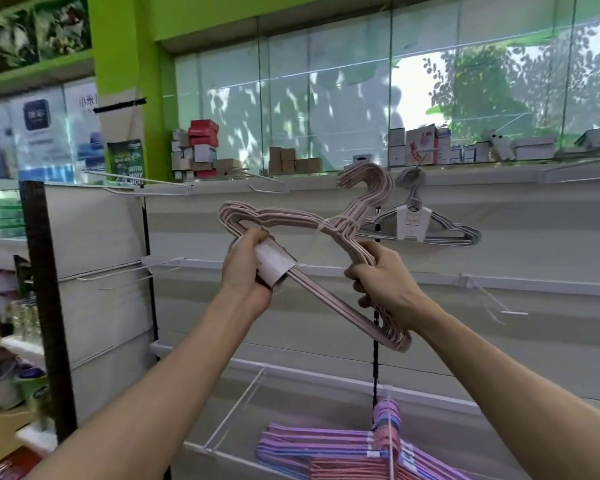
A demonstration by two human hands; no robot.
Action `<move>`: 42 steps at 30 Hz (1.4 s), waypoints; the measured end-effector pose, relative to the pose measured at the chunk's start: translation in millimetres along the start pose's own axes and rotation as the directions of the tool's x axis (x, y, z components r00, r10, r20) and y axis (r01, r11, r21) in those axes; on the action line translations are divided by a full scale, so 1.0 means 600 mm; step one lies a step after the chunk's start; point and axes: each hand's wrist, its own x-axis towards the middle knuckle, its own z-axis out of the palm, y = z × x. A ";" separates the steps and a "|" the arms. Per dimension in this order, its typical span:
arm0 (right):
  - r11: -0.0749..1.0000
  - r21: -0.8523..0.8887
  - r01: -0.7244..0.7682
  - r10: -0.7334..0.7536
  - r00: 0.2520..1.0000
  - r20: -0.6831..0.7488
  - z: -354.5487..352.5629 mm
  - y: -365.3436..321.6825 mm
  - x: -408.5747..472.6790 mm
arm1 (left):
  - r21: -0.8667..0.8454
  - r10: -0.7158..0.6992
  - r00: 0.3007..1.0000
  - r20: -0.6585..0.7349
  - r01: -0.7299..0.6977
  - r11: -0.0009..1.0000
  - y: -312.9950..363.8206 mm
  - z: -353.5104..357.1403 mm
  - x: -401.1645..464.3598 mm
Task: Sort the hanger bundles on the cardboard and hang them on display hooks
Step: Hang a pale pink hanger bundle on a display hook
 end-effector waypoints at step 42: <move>0.945 -0.309 0.109 -0.063 0.986 0.158 0.144 0.073 0.512 | 0.242 -0.019 0.997 -0.073 0.036 0.970 0.028 -0.100 0.521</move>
